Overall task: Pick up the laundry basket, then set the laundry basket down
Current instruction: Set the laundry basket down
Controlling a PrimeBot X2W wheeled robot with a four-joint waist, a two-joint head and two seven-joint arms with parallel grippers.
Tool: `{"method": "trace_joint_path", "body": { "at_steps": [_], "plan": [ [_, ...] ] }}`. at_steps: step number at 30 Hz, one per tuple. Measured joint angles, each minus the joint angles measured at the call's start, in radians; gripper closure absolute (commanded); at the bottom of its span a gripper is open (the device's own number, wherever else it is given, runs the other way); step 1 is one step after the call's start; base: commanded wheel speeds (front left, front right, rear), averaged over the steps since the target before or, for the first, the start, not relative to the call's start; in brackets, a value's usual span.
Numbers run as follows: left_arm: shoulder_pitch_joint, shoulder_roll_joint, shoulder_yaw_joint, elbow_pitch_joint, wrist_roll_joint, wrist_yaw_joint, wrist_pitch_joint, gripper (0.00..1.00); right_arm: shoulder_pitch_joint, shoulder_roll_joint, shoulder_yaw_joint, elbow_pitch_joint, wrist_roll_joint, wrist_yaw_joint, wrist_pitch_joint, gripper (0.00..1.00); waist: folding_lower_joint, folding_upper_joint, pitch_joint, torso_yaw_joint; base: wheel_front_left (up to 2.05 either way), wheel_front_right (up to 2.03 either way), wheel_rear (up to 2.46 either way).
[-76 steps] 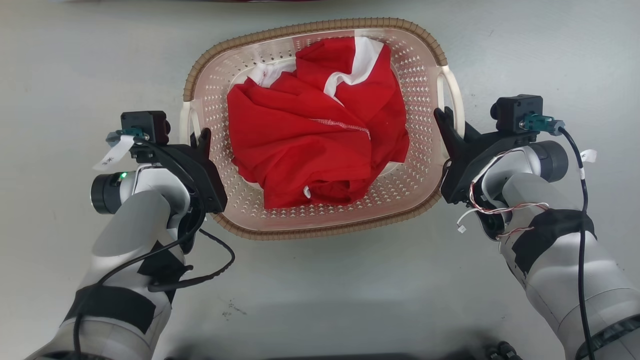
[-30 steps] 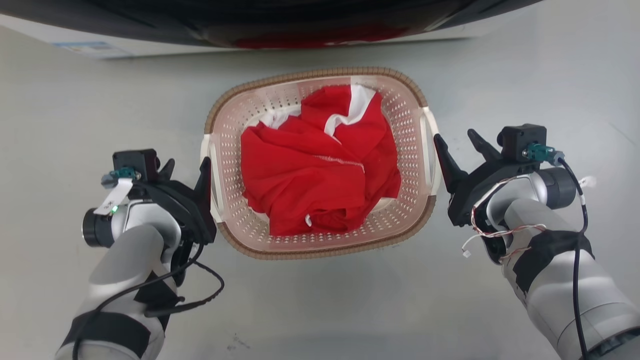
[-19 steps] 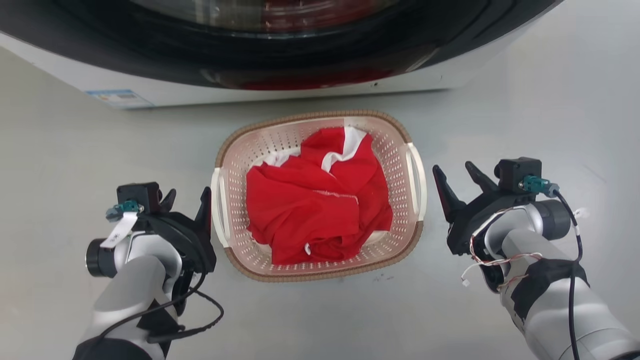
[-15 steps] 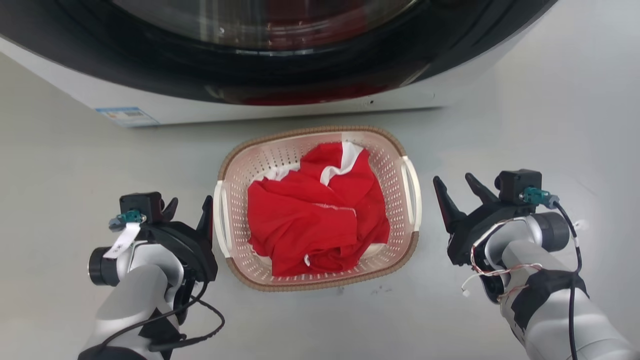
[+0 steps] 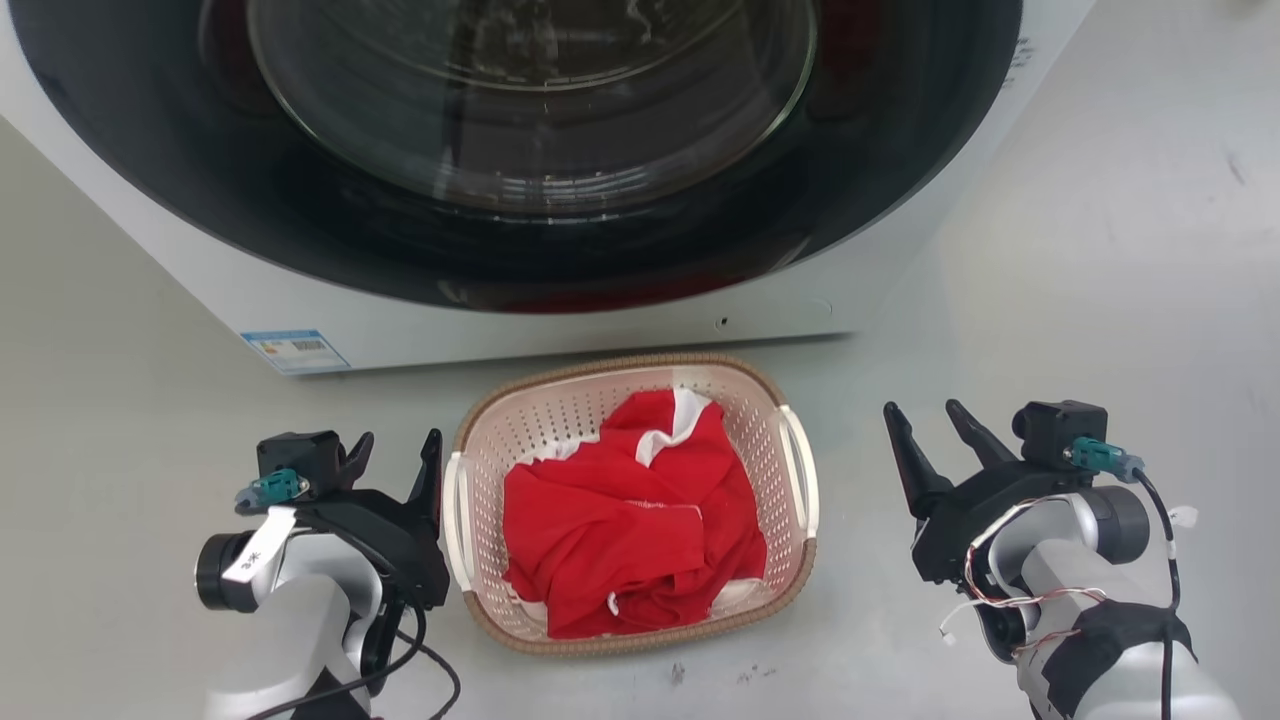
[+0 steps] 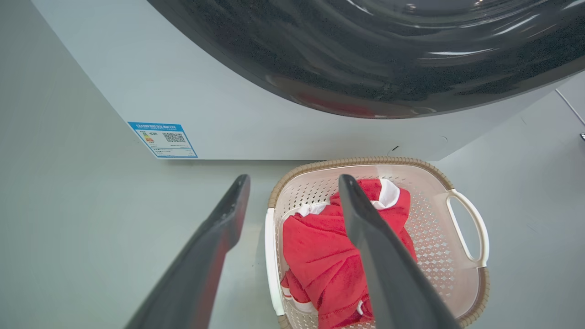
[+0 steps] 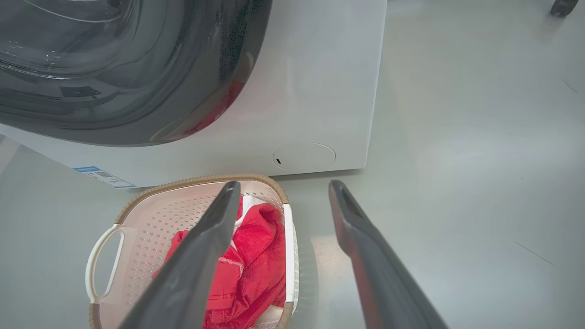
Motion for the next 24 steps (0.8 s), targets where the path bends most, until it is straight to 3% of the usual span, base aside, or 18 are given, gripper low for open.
{"method": "trace_joint_path", "body": {
  "at_steps": [9, 24],
  "plan": [
    [0.082, 0.018, 0.011, -0.142, 0.044, 0.032, 0.000, 0.00, 0.081, -0.027, -0.038, -0.108, -0.013, -0.012, 0.000, 0.00, 0.0001, -0.0001, -0.106, -0.002, 0.00, 0.00, 0.00],
    [0.290, 0.055, 0.044, -0.490, 0.115, 0.105, 0.000, 0.00, 0.234, -0.079, -0.101, -0.363, -0.083, -0.090, 0.000, 0.00, 0.0002, -0.0001, -0.241, -0.004, 0.00, 0.00, 0.00]
  ]
}}
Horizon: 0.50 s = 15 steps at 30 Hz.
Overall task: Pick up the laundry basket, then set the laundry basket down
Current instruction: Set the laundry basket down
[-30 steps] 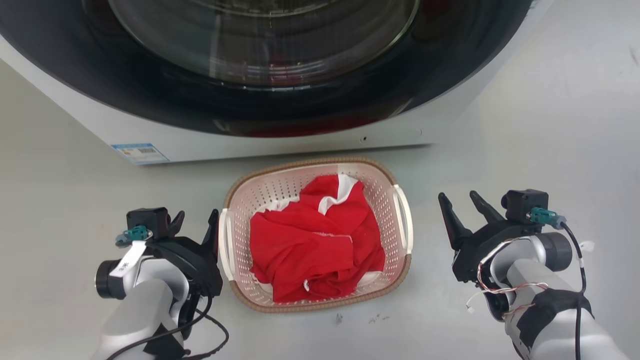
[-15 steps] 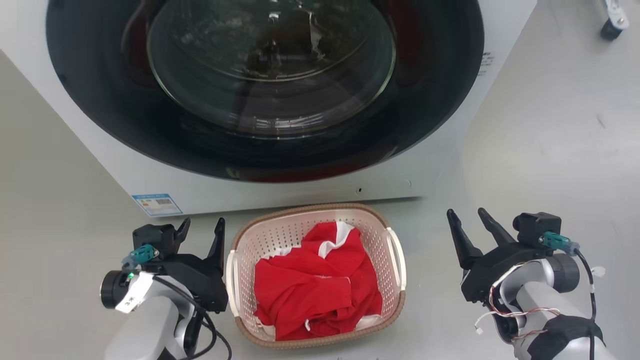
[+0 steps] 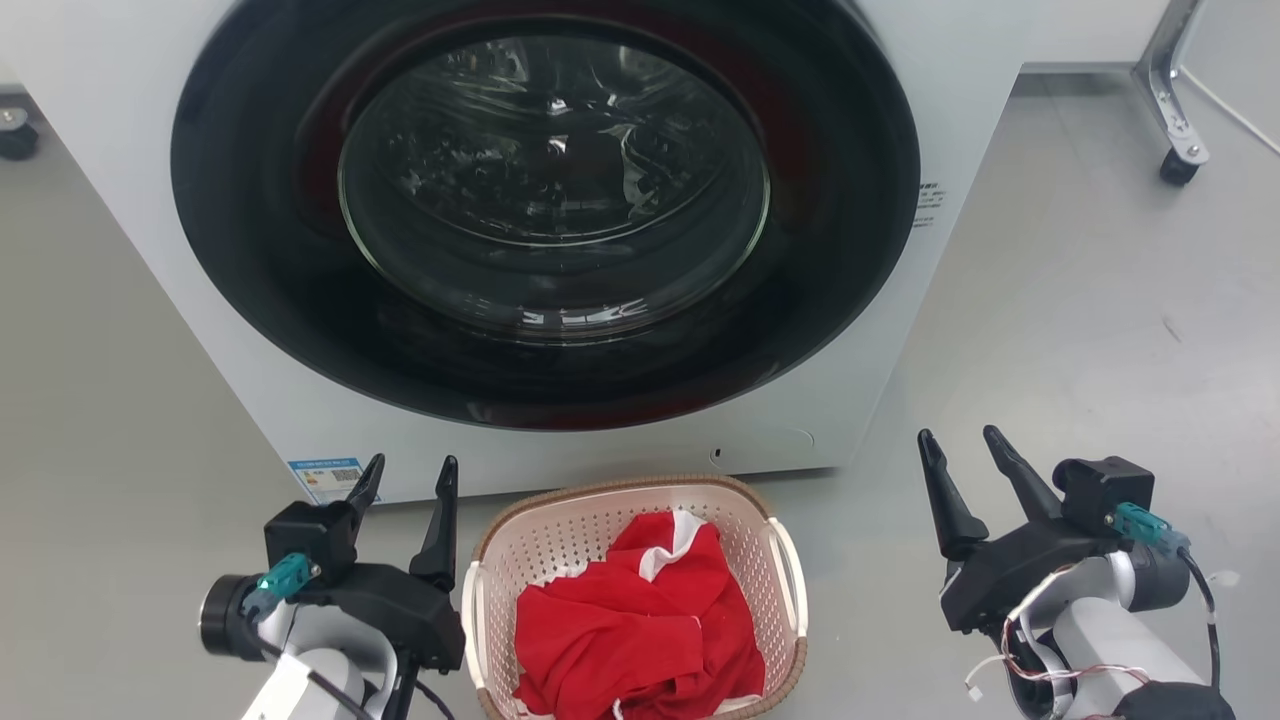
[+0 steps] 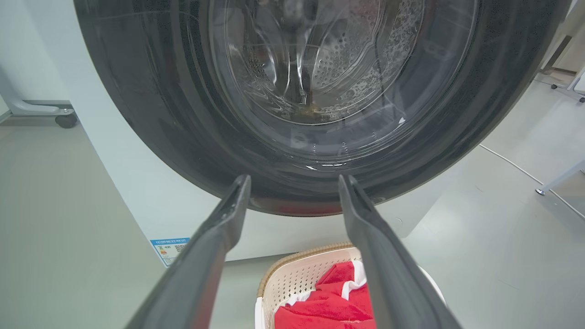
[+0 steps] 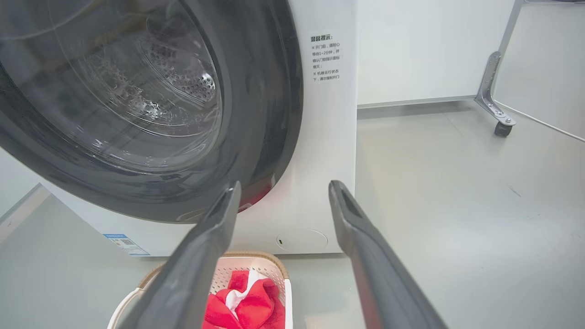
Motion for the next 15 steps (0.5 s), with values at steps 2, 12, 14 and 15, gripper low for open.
{"method": "trace_joint_path", "body": {
  "at_steps": [2, 12, 14, 15],
  "plan": [
    [0.033, 0.009, 0.007, -0.056, 0.011, 0.015, 0.000, 0.00, 0.024, -0.007, -0.009, -0.042, -0.007, -0.011, 0.000, 0.00, 0.0000, 0.0000, -0.013, 0.000, 0.00, 0.00, 0.00],
    [0.177, 0.030, 0.017, -0.285, 0.060, 0.060, -0.002, 0.00, 0.161, -0.037, -0.049, -0.257, -0.062, -0.077, 0.000, 0.00, 0.0000, 0.0000, -0.054, 0.006, 0.00, 0.00, 0.00],
    [0.208, 0.033, 0.022, -0.319, 0.061, 0.069, -0.003, 0.00, 0.188, -0.038, -0.057, -0.291, -0.067, -0.090, 0.000, 0.00, 0.0000, 0.0000, -0.062, 0.006, 0.00, 0.00, 0.00],
    [0.222, 0.034, 0.023, -0.336, 0.061, 0.071, -0.003, 0.00, 0.204, -0.041, -0.061, -0.310, -0.067, -0.097, -0.001, 0.00, 0.0000, 0.0000, -0.066, 0.006, 0.00, 0.00, 0.00]
  ]
}}
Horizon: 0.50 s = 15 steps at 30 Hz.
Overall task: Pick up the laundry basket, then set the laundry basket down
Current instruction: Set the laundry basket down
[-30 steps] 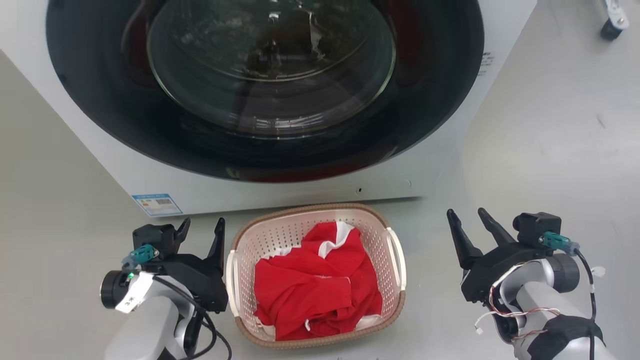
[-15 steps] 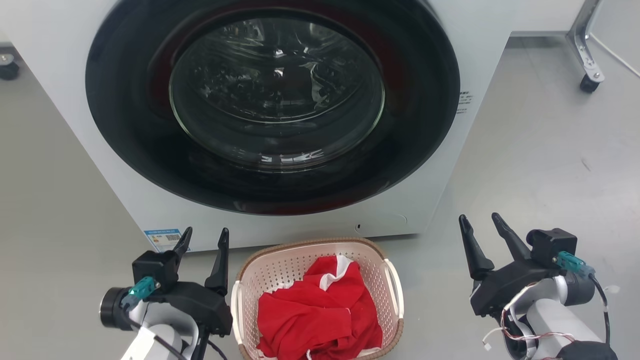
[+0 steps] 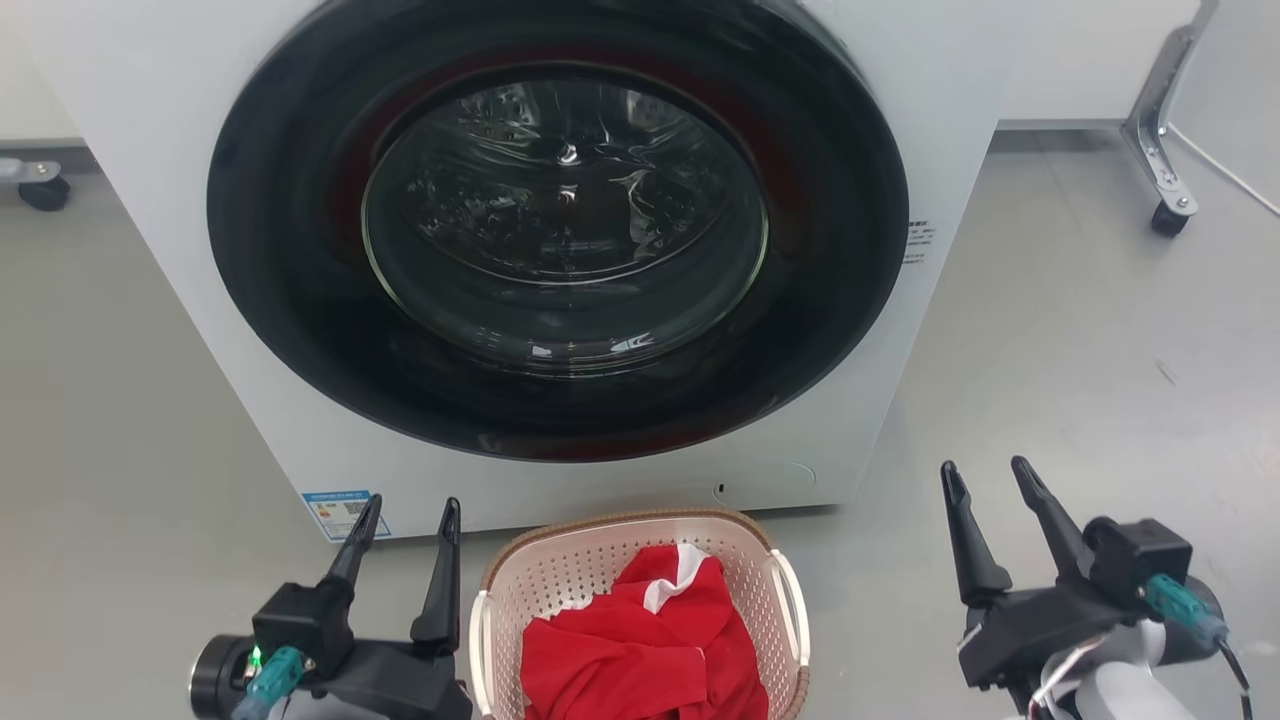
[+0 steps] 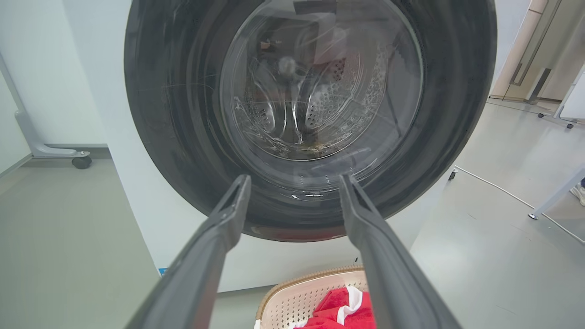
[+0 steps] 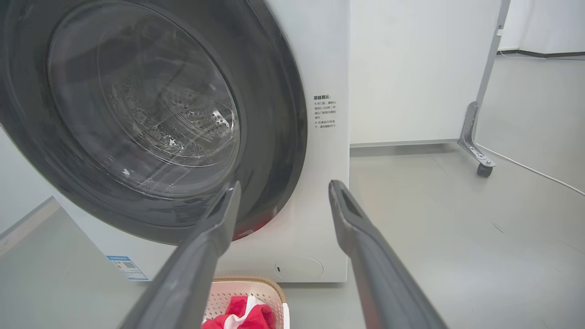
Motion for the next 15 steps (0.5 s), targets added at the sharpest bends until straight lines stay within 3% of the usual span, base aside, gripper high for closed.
{"method": "trace_joint_path", "body": {
  "at_steps": [15],
  "plan": [
    [0.157, 0.014, 0.040, -0.167, 0.016, 0.041, 0.000, 0.00, 0.161, -0.016, -0.036, -0.195, -0.053, -0.035, -0.004, 0.00, 0.0001, 0.0001, -0.017, -0.006, 0.00, 0.00, 0.00]
  ]
}}
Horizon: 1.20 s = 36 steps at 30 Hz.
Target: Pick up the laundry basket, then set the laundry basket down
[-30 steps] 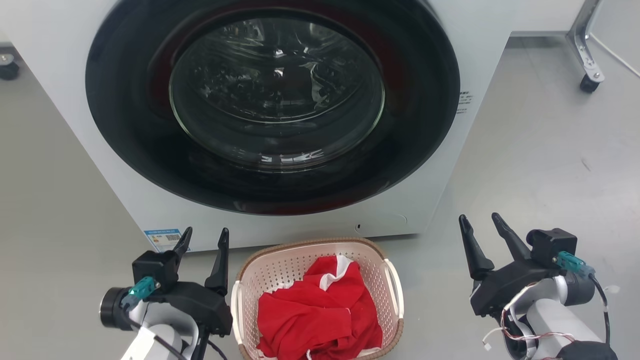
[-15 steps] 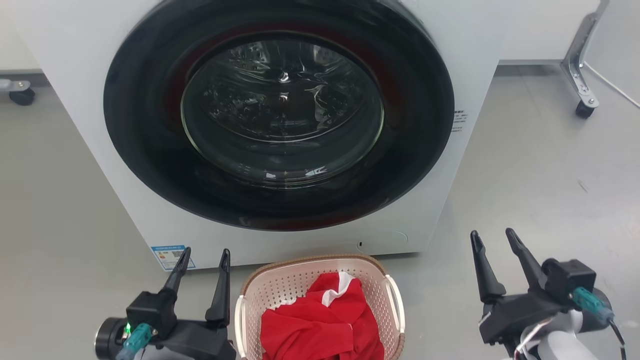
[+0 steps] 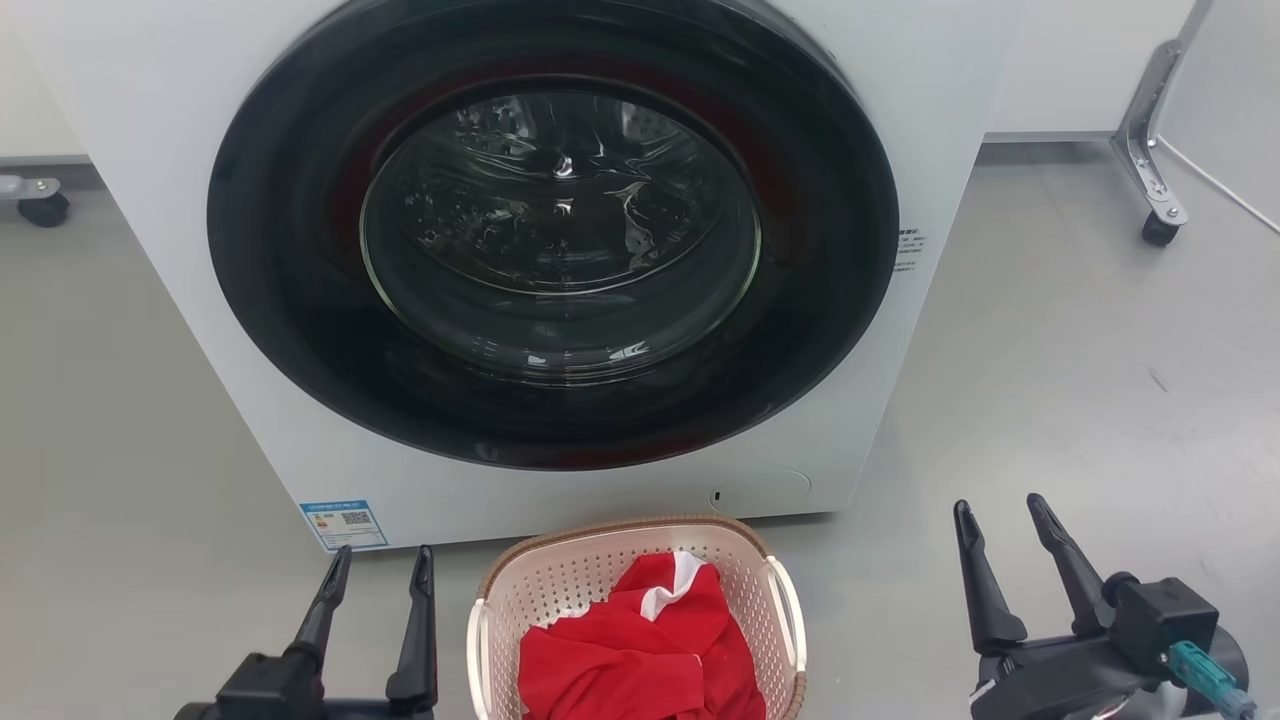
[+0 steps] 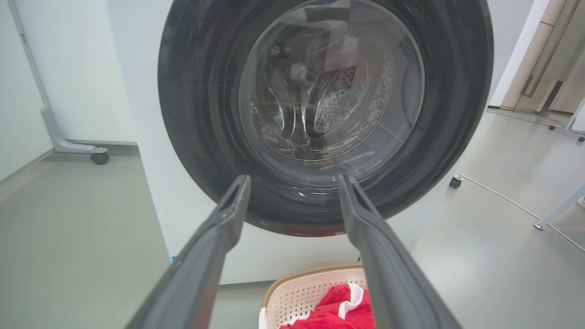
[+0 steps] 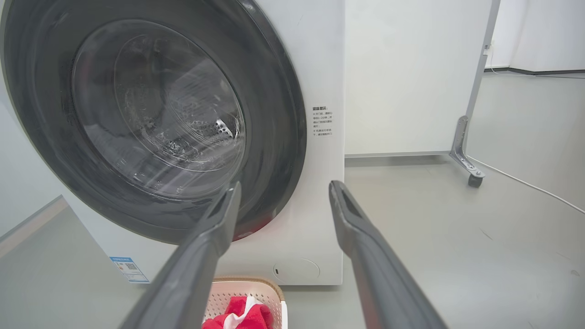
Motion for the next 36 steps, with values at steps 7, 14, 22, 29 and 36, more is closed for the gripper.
{"method": "trace_joint_path", "body": {
  "at_steps": [7, 14, 22, 29, 36],
  "plan": [
    [0.044, -0.008, 0.022, -0.027, 0.000, 0.009, 0.000, 0.00, 0.049, -0.003, -0.032, -0.032, -0.001, -0.009, 0.000, 0.00, 0.0000, 0.0000, 0.004, -0.002, 0.00, 0.00, 0.00],
    [0.067, -0.012, 0.035, -0.040, 0.000, 0.010, 0.010, 0.00, 0.070, -0.006, -0.052, -0.058, -0.008, -0.018, 0.000, 0.00, 0.0000, 0.0000, 0.008, -0.002, 0.00, 0.00, 0.00],
    [0.080, -0.019, 0.044, -0.058, 0.012, 0.011, 0.032, 0.00, 0.079, -0.007, -0.062, -0.082, -0.019, -0.018, 0.000, 0.00, 0.0000, 0.0001, 0.012, -0.004, 0.00, 0.00, 0.00],
    [0.080, -0.023, 0.052, -0.066, 0.027, 0.018, 0.049, 0.00, 0.081, -0.007, -0.068, -0.091, -0.030, -0.026, 0.000, 0.00, 0.0000, 0.0000, 0.015, -0.004, 0.00, 0.00, 0.00],
    [0.080, -0.026, 0.058, -0.076, 0.034, 0.018, 0.066, 1.00, 0.082, -0.005, -0.070, -0.103, -0.042, -0.026, 0.005, 1.00, 0.0000, 0.0001, 0.017, -0.003, 0.00, 0.00, 0.00]
  ]
}}
